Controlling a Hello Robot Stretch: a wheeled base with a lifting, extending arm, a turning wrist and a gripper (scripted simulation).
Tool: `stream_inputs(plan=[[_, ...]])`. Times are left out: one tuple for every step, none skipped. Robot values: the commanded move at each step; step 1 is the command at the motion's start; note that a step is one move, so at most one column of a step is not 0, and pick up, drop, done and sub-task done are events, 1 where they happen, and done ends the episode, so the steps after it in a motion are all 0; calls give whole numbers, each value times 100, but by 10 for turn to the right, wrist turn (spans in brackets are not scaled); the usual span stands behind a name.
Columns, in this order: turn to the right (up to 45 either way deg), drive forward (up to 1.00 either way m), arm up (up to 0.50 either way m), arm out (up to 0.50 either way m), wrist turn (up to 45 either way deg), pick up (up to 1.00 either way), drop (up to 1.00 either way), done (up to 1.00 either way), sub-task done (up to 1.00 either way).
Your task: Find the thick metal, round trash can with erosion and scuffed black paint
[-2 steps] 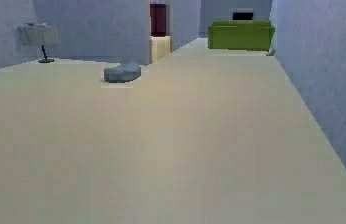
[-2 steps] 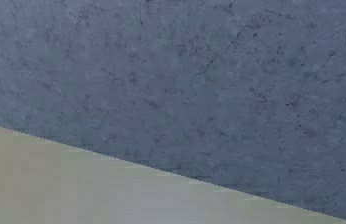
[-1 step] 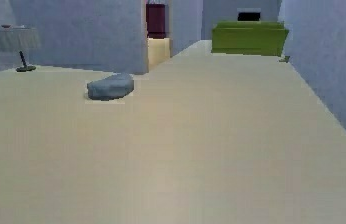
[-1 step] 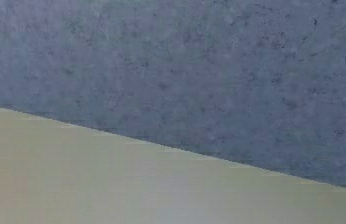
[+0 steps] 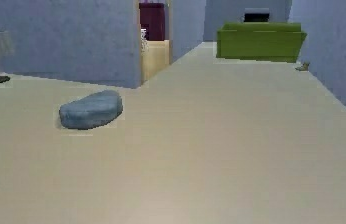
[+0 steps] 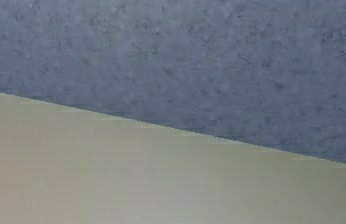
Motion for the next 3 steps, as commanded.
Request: stream_inputs(plan=[[0, 100, 0, 0, 0, 0, 0, 0, 0], [0, 100, 0, 0, 0, 0, 0, 0, 0], [0, 100, 0, 0, 0, 0, 0, 0, 0]])
